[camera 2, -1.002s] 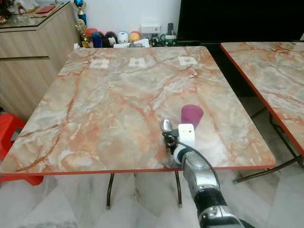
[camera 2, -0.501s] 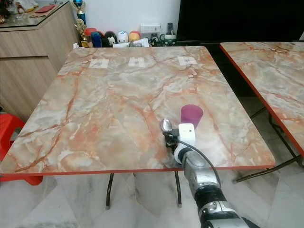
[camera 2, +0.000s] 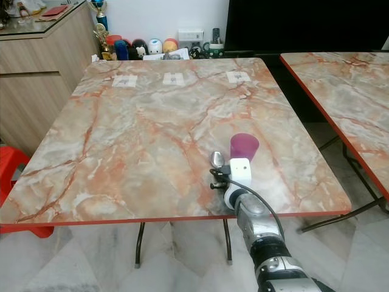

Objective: Setting the table

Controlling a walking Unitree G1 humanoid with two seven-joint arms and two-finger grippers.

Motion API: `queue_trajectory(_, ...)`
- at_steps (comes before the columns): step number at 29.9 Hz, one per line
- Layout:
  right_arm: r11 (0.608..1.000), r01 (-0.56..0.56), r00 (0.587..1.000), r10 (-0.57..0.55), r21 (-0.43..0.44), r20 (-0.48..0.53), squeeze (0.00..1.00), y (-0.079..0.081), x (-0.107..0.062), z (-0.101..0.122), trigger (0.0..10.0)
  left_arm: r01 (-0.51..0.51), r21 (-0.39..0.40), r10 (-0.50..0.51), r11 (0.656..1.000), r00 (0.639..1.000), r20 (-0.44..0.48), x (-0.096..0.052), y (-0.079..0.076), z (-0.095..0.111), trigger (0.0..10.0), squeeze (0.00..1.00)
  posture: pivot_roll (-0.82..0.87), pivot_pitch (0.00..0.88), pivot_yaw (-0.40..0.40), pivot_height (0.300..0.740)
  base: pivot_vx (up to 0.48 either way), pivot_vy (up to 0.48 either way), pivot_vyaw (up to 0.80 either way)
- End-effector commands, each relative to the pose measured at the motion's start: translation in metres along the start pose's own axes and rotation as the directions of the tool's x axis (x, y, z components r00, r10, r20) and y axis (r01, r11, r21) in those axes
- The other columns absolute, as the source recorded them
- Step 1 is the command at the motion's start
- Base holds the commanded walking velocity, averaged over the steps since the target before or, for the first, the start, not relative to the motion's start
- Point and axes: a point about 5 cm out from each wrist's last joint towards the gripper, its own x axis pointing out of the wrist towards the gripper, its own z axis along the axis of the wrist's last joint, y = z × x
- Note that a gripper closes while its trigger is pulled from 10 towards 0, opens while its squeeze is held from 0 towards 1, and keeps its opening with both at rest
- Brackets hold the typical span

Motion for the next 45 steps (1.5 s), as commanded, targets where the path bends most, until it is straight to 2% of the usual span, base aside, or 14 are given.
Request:
queue_trajectory(1, 1.000, 0.019, 0.999, -0.019, 0.004, -0.041, 0.00, -0.005, -0.001, -0.008, 0.0, 0.043, -0.005, -0.043, 0.999, 0.997, -0.057, -0.003, -0.012, -0.015, 10.0, 0.00, 0.00, 0.128, -0.032, 0.740, 0.000, 0.000, 0.00)
queue_trajectory(6, 1.000, 0.013, 0.999, -0.013, -0.019, -0.034, 0.00, -0.003, -0.001, -0.008, 0.0, 0.044, -0.001, -0.044, 0.999, 0.997, -0.057, -0.003, -0.011, -0.015, 10.0, 0.00, 0.00, 0.128, -0.032, 0.740, 0.000, 0.000, 0.00)
queue_trajectory(9, 0.998, 0.010, 0.999, -0.008, -0.056, 0.036, 0.00, -0.002, -0.001, 0.000, 0.0, 0.044, 0.003, -0.044, 0.999, 0.997, -0.057, -0.002, -0.012, -0.014, 10.0, 0.00, -0.01, 0.129, -0.030, 0.740, 0.000, 0.000, 0.00)
queue_trajectory(11, 0.998, -0.028, 0.994, 0.033, -0.053, 0.104, 0.00, 0.004, -0.002, 0.009, 1.1, 0.044, 0.004, -0.043, 0.999, 0.997, -0.057, -0.002, -0.011, -0.014, 10.0, 0.00, -0.01, 0.129, -0.030, 0.740, 0.000, 0.000, 0.00)
queue_trajectory(12, 0.998, -0.028, 0.994, 0.033, -0.053, 0.104, 0.00, 0.004, -0.002, 0.009, 1.1, 0.044, 0.004, -0.043, 0.999, 0.997, -0.057, -0.002, -0.011, -0.014, 10.0, 0.00, -0.01, 0.129, -0.030, 0.740, 0.000, 0.000, 0.00)
queue_trajectory(13, 0.994, -0.054, 0.986, 0.068, -0.098, 0.151, 0.00, 0.009, -0.003, 0.016, 4.8, 0.044, 0.006, -0.043, 0.999, 0.997, -0.058, -0.002, -0.011, -0.014, 10.0, 0.00, -0.01, 0.129, -0.029, 0.740, 0.000, 0.000, 0.00)
queue_trajectory(14, 0.992, -0.059, 0.981, 0.078, -0.115, 0.175, 0.00, 0.010, -0.003, 0.019, 10.0, 0.043, 0.007, -0.043, 0.999, 0.997, -0.058, -0.003, -0.011, -0.014, 10.0, 0.00, -0.01, 0.129, -0.029, 0.740, 0.000, 0.000, 0.00)
queue_trajectory(20, 0.987, -0.047, 0.951, 0.091, -0.153, 0.297, 0.00, 0.013, -0.009, 0.036, 10.0, 0.041, 0.011, -0.040, 0.999, 0.997, -0.064, -0.004, -0.008, -0.016, 10.0, 0.00, -0.01, 0.129, -0.030, 0.740, 0.000, 0.000, 0.00)
queue_trajectory(21, 0.984, -0.034, 0.931, 0.096, -0.177, 0.352, 0.00, 0.014, -0.013, 0.043, 10.0, 0.039, 0.011, -0.038, 0.999, 0.997, -0.067, -0.004, -0.007, -0.017, 10.0, 0.00, -0.01, 0.129, -0.030, 0.740, 0.000, 0.000, 0.00)
queue_trajectory(25, 0.977, 0.006, 0.890, 0.092, -0.213, 0.446, 0.00, 0.013, -0.024, 0.054, 10.0, 0.039, 0.013, -0.038, 0.999, 0.997, -0.069, -0.003, -0.009, -0.015, 10.0, 0.00, -0.01, 0.128, -0.031, 0.740, 0.000, 0.000, 0.00)
queue_trajectory(30, 0.982, 0.067, 0.845, 0.038, -0.175, 0.533, 0.00, 0.006, -0.042, 0.060, 10.0, 0.044, 0.015, -0.043, 0.999, 0.997, -0.062, 0.000, -0.015, -0.010, 10.0, 0.00, -0.02, 0.127, -0.036, 0.740, 0.000, 0.000, 0.00)
queue_trajectory(36, 0.979, 0.157, 0.804, -0.051, -0.129, 0.593, 0.00, -0.003, -0.064, 0.059, 10.0, 0.054, 0.023, -0.053, 0.998, 0.997, -0.057, 0.001, -0.023, -0.009, 10.0, 0.00, -0.02, 0.128, -0.035, 0.740, 0.000, 0.000, 0.00)
queue_trajectory(40, 0.977, 0.183, 0.798, -0.085, -0.106, 0.597, 0.00, -0.006, -0.071, 0.058, 10.0, 0.063, 0.041, -0.060, 0.997, 0.996, -0.064, 0.000, -0.027, -0.013, 10.0, 0.00, -0.03, 0.123, -0.031, 0.740, 0.000, 0.000, 0.00)
queue_trajectory(45, 0.978, 0.177, 0.798, -0.078, -0.109, 0.598, 0.00, 0.000, -0.072, 0.060, 10.0, 0.066, 0.053, -0.062, 0.996, 0.996, -0.067, -0.001, -0.027, -0.015, 10.0, 0.00, -0.02, 0.115, -0.030, 0.740, 0.000, -0.127, 0.00)
